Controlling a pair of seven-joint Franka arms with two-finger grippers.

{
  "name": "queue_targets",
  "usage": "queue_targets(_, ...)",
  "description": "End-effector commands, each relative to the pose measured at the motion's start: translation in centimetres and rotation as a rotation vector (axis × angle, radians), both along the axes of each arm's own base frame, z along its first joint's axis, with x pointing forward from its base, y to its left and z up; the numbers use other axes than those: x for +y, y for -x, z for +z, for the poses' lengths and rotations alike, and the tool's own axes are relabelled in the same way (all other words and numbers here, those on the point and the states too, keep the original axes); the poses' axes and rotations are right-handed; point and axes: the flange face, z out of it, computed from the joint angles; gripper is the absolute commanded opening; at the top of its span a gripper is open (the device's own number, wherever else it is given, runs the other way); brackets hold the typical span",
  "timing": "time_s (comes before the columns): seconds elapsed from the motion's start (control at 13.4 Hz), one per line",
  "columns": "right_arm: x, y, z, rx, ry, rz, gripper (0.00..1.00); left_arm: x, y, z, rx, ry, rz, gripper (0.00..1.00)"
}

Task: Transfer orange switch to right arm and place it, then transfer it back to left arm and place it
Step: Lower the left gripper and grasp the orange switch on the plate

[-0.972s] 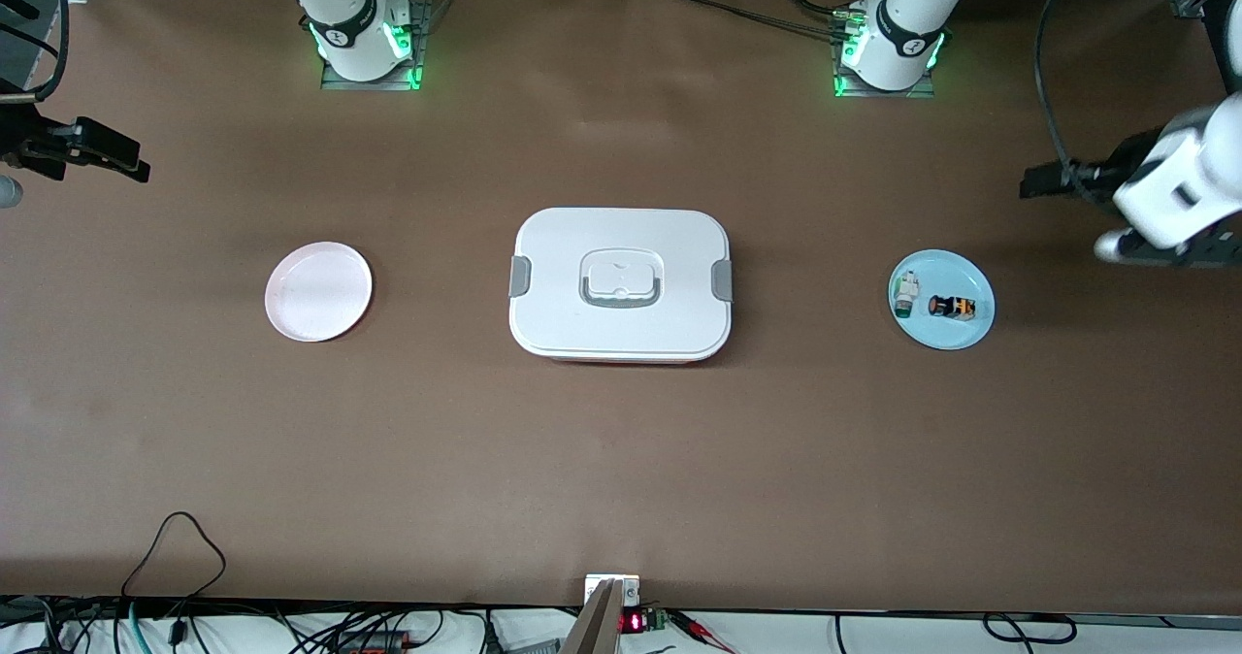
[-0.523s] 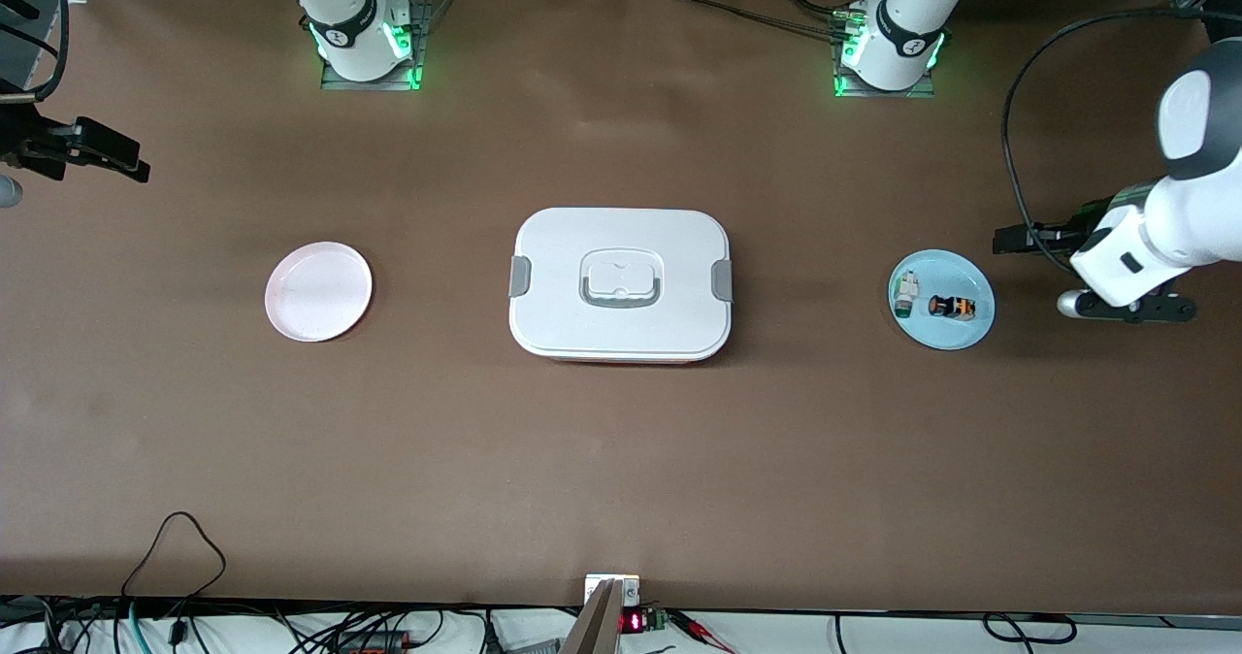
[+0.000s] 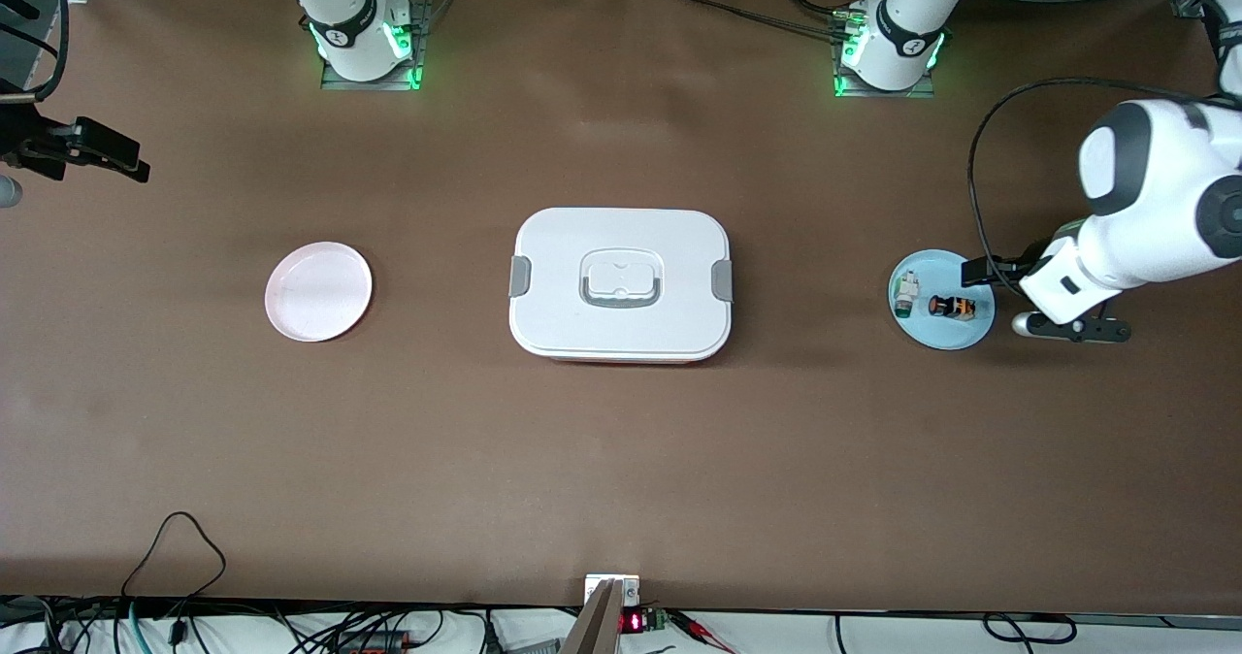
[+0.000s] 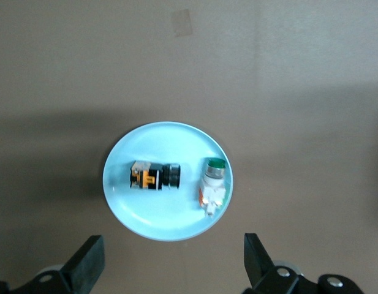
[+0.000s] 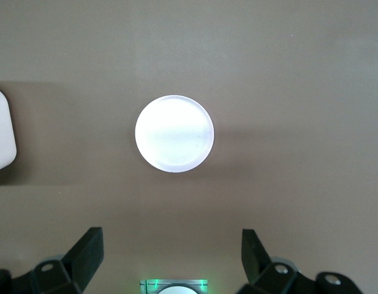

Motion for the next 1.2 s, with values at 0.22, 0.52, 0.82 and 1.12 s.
queue_targets(0.22, 0.0, 0.2, 0.6, -0.011, -0.001, -0.017, 1.00, 2.5, 1.0, -6.1, -0.043, 0.006, -0.092, 1.00)
queue_targets(0.52, 0.0, 0.2, 0.6, -0.010, -0.001, -0.017, 1.00, 3.1, 1.1, -9.6, -0.031, 0.010, -0.079, 1.00)
queue_targets(0.82, -0.2, 0.2, 0.6, -0.010, -0.001, -0.020, 1.00, 3.6, 2.1, -12.3, -0.037, 0.010, -0.067, 1.00)
queue_targets(1.12, -0.3, 0.0, 0.1, 0.000, 0.002, -0.020, 1.00, 3.6, 2.6, -14.3, -0.033, 0.015, -0.043, 1.00)
